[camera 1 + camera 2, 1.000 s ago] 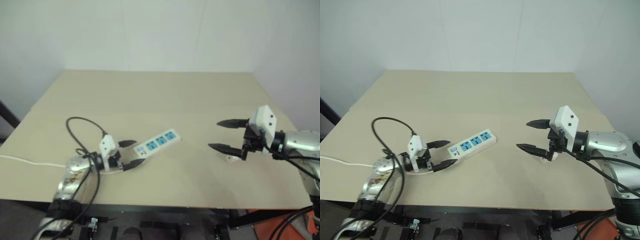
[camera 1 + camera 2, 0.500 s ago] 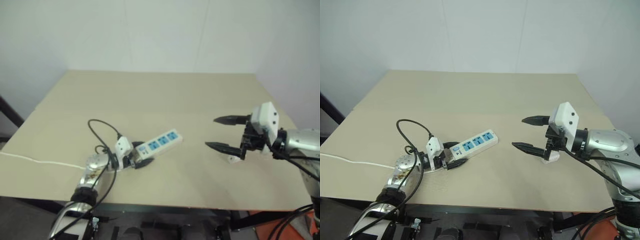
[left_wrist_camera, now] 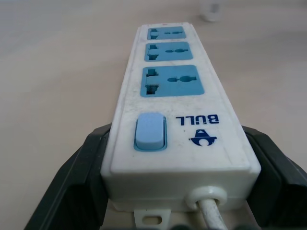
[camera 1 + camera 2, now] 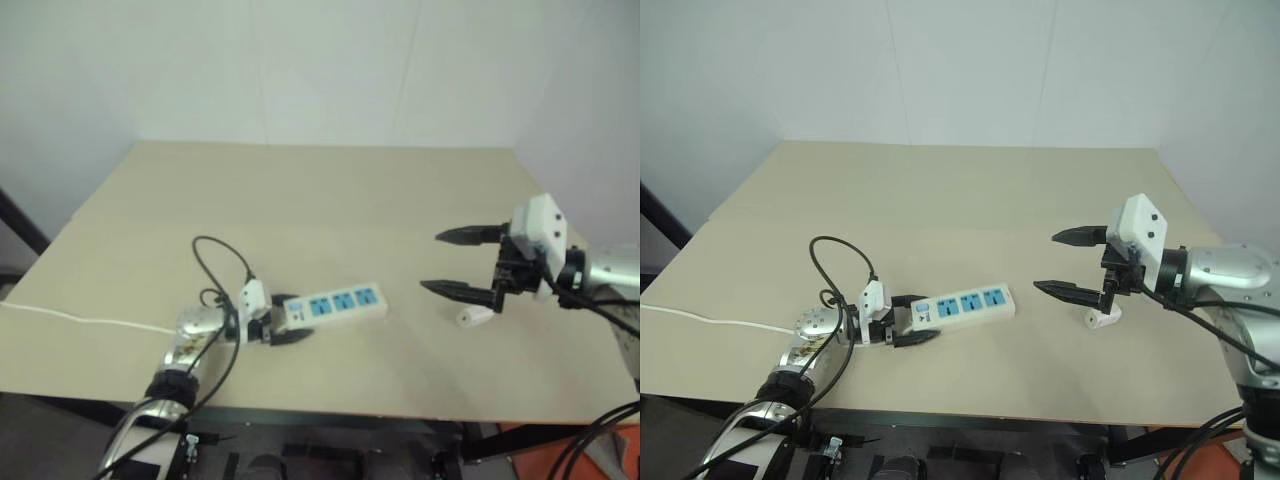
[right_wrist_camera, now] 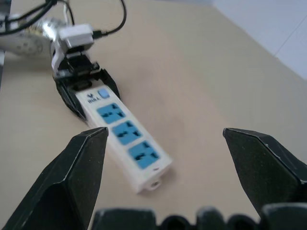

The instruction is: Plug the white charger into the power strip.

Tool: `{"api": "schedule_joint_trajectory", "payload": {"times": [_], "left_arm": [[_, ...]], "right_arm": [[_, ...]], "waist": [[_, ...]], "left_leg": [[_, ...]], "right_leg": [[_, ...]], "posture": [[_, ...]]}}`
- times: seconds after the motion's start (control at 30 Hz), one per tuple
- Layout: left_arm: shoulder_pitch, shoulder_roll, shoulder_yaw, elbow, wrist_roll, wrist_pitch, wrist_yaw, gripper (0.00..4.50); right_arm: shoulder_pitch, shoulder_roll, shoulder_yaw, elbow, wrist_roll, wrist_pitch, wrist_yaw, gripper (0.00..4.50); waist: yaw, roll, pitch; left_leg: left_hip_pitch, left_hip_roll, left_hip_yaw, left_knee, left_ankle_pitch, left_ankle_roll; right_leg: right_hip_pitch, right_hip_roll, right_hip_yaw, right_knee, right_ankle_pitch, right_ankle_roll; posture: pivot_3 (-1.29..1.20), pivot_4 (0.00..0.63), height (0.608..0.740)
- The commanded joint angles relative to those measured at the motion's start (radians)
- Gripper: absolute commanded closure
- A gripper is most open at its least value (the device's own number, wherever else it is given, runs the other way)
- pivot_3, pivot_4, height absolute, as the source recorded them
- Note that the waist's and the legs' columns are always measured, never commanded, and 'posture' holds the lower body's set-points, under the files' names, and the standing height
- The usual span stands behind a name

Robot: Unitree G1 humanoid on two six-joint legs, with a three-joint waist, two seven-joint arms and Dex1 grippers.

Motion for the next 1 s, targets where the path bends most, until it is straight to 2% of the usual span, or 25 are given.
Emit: {"api": "schedule_joint_trajectory", "payload": {"times": [0.03, 0.17, 0.3, 0.43, 0.73, 1.0], "left_arm": [[-0.032, 0.013, -0.061, 0.04, 0.052, -0.047, -0.074, 1.18], [-0.037, 0.004, -0.073, 0.083, 0.061, -0.073, -0.082, 1.18], [-0.027, -0.002, -0.08, 0.091, 0.051, -0.06, -0.119, 1.18], [-0.036, -0.013, -0.076, 0.096, 0.04, -0.034, -0.136, 1.18], [-0.038, -0.022, -0.08, 0.093, 0.047, -0.011, -0.152, 1.18], [-0.031, -0.017, -0.074, 0.076, 0.046, 0.0, -0.142, 1.18]], "right_arm": [[-0.058, -0.035, 0.066, 0.06, -0.069, -0.058, 0.068, 0.0], [-0.103, -0.071, 0.16, 0.142, -0.179, -0.123, 0.138, 0.0], [-0.127, -0.142, 0.253, 0.224, -0.312, -0.267, 0.247, 0.0], [-0.203, -0.167, 0.332, 0.325, -0.427, -0.404, 0.33, 0.0], [-0.389, -0.073, 0.53, 0.619, -0.729, -0.67, 0.341, 0.0], [-0.468, -0.002, 0.606, 0.8, -0.84, -0.769, 0.36, 0.0]], "waist": [[0.0, 0.0, 0.0], [-0.001, 0.0, 0.0], [-0.001, 0.0, 0.0], [-0.006, 0.0, 0.0], [-0.005, 0.0, 0.0], [-0.004, 0.001, 0.0]], "left_leg": [[0.0, 0.0, 0.0, 0.0, 0.0, 0.0], [-0.001, 0.0, 0.0, 0.0, 0.0, 0.0], [-0.004, 0.0, 0.0, 0.0, 0.0, 0.0], [-0.003, 0.0, 0.001, 0.0, 0.0, 0.0], [-0.003, 0.0, 0.001, 0.0, 0.0, 0.0], [-0.003, -0.001, 0.001, 0.0, 0.0, 0.0]], "right_leg": [[0.0, 0.0, 0.0, 0.0, 0.0, 0.0], [-0.001, 0.0, 0.0, 0.0, 0.0, 0.0], [-0.004, 0.0, 0.0, 0.0, 0.0, 0.0], [-0.005, 0.0, 0.001, 0.001, 0.0, 0.0], [-0.005, 0.0, 0.001, 0.001, 0.0, 0.001], [-0.005, -0.001, 0.001, 0.002, 0.003, -0.005]], "posture": [[0.0, 0.15, 0.74], [0.0, 0.15, 0.74], [0.0, 0.15, 0.74], [0.0, 0.15, 0.74], [0.0, 0.15, 0.74], [0.0, 0.15, 0.74]]}}
